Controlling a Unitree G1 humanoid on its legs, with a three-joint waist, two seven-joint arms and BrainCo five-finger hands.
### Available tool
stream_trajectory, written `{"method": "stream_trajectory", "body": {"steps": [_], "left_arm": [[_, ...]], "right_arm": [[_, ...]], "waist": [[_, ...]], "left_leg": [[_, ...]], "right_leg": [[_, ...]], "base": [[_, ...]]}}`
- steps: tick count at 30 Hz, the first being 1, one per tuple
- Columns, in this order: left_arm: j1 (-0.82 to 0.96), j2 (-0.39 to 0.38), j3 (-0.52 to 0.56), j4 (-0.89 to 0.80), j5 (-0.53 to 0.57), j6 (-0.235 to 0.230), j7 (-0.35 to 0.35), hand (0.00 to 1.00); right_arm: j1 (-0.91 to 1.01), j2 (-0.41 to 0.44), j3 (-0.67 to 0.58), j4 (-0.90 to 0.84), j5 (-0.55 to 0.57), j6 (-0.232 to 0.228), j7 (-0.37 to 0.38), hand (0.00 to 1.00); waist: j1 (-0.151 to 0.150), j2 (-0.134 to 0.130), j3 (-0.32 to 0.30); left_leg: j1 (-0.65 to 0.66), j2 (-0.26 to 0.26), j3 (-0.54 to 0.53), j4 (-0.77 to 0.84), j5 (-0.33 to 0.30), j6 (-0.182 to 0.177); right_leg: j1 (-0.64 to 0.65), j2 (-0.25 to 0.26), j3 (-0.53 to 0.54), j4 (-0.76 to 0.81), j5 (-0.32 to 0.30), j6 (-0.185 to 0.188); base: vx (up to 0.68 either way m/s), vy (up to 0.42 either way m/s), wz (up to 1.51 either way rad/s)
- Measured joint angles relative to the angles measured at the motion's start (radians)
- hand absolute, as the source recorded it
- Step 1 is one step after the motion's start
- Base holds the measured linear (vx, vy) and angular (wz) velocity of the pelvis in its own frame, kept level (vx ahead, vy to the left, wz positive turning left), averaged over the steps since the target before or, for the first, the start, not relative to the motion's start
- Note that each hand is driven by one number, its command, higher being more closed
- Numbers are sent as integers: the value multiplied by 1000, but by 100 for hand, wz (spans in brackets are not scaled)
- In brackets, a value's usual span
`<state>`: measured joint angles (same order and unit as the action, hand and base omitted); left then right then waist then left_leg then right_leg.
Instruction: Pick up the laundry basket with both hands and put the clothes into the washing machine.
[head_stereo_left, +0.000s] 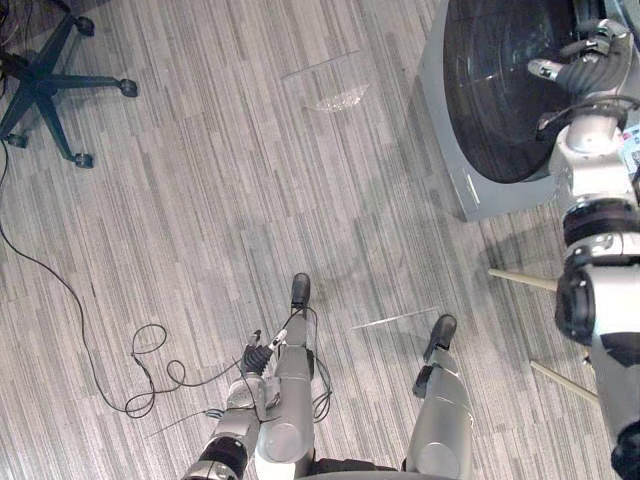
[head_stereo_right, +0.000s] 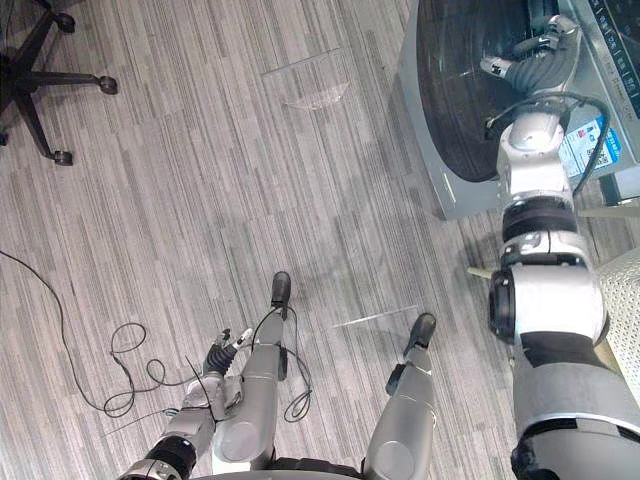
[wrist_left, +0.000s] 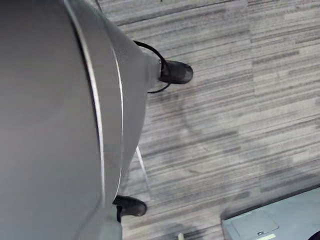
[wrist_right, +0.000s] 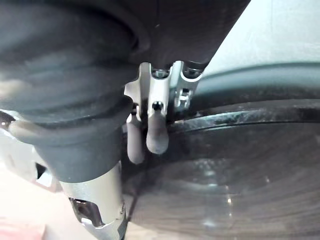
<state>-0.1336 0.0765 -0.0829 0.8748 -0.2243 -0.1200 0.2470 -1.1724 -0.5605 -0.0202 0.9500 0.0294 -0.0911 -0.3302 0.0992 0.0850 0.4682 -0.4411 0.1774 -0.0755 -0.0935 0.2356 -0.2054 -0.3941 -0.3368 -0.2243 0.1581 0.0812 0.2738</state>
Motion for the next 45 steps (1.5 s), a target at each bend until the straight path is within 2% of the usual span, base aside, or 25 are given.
{"method": "stream_trajectory", "body": {"steps": [4,6,9,10,11,13,15,17,18,19,22,24,26,30,32,35,37,38,40,42,43,45], "left_arm": [[-5,-14,39,8,0,1,18,0],[-3,-18,76,22,0,6,22,0],[3,-42,120,28,1,22,23,0],[3,-50,124,28,2,27,23,0],[3,-52,125,27,3,27,22,0],[1,-55,143,18,12,30,20,0],[2,-52,178,22,22,40,20,0],[11,-42,208,24,22,50,20,0],[23,-25,213,24,22,51,21,0],[33,-11,215,29,23,52,21,0],[35,-3,229,38,41,65,19,0],[35,-6,210,37,51,67,19,0],[30,-5,182,26,68,68,17,0],[-44,13,133,-21,81,67,18,0],[-95,38,132,-27,80,66,19,0],[-227,136,132,-20,77,61,21,0],[-382,240,132,48,36,40,19,0],[-425,269,132,77,21,35,18,0],[-584,393,133,176,-64,23,14,0],[-695,478,133,224,-137,22,10,0],[-754,529,135,229,-169,22,2,0],[-827,561,138,228,-196,19,-6,0]], "right_arm": [[145,72,90,-200,19,-14,-13,0],[208,149,181,-287,67,-21,-11,0],[257,243,365,-304,185,-16,107,0],[297,294,451,-304,250,-7,168,0],[321,323,490,-304,277,-3,196,0],[389,431,616,-294,348,32,271,0],[400,485,656,-296,382,37,299,0],[395,498,652,-313,413,33,313,0],[397,497,636,-338,432,31,312,0],[406,490,612,-378,444,28,311,0],[506,444,541,-528,441,5,304,0],[600,413,499,-587,439,-9,296,0],[700,389,459,-632,426,-13,290,0],[937,353,338,-677,380,-12,289,0],[1024,352,288,-678,361,-10,291,0],[1142,337,219,-683,354,-9,298,0],[1221,334,175,-707,354,-10,316,0],[1234,334,171,-712,354,-10,319,0],[1277,345,172,-747,357,-11,337,0],[1315,369,172,-797,364,-13,346,0],[1343,390,173,-835,368,-15,356,0],[1394,419,174,-893,375,-18,356,0]], "waist": [[-2,-3,-5],[-3,-5,-29],[2,-7,-65],[8,-8,-75],[12,-8,-77],[29,-11,-81],[39,-18,-85],[47,-36,-94],[46,-57,-105],[41,-81,-118],[18,-120,-141],[7,-135,-151],[-18,-142,-160],[-54,-148,-164],[-82,-150,-165],[-124,-162,-176],[-150,-169,-177],[-158,-172,-177],[-198,-200,-165],[-208,-241,-146],[-224,-266,-136],[-227,-287,-135]], "left_leg": [[4,18,5,7,0,0],[7,41,7,11,-1,-1],[31,59,8,11,-3,-3],[40,60,6,11,-3,-4],[44,60,6,12,-3,-4],[48,59,-3,3,-4,-5],[51,54,-14,3,-1,-1],[69,50,-17,3,-1,-1],[81,50,-13,2,-3,-3],[88,52,-4,2,-6,-7],[106,52,11,1,-17,-12],[128,54,30,1,-26,-12],[137,54,46,1,-28,-13],[156,62,95,0,-36,-16],[169,65,117,0,-40,-14],[171,66,174,-1,-49,-17],[149,67,205,0,-48,-17],[139,68,212,0,-48,-17],[103,68,239,0,-41,-9],[83,71,274,0,-41,-8],[61,78,286,1,-41,-9],[22,95,300,2,-43,-16]], "right_leg": [[3,18,5,-3,3,-9],[3,41,5,-5,2,-16],[27,59,2,-5,-5,-26],[41,60,-2,-6,-9,-28],[48,60,-5,-7,-10,-28],[69,60,-24,-22,-10,-28],[89,57,-40,-32,-10,-28],[119,53,-48,-44,-10,-27],[130,53,-47,-50,-10,-27],[131,55,-39,-54,-10,-27],[141,55,-23,-63,-8,-27],[154,56,-11,-77,-3,-22],[155,57,5,-88,-1,-21],[145,64,48,-114,24,-19],[141,66,70,-118,29,-18],[96,66,124,-117,42,-18],[45,70,159,-117,59,-21],[30,71,168,-117,65,-24],[-29,75,199,-123,87,-26],[-65,82,232,-151,117,-26],[-83,90,246,-176,138,-29],[-123,106,253,-189,152,-36]], "base": [[-8,-62,-11],[5,-87,-17],[38,-96,-4],[34,-46,9],[41,-50,14],[35,-39,19],[32,-25,24],[24,-21,14],[3,-24,-7],[-3,-26,-12],[-23,-27,-13],[-15,-24,-20],[-10,-23,-22],[-7,-28,-35],[-3,-34,-34],[-7,-29,-46],[-15,-30,-39],[-22,-31,-36],[-30,-28,-37],[-31,-21,-45],[-35,-25,-39],[-34,-34,-25]]}}
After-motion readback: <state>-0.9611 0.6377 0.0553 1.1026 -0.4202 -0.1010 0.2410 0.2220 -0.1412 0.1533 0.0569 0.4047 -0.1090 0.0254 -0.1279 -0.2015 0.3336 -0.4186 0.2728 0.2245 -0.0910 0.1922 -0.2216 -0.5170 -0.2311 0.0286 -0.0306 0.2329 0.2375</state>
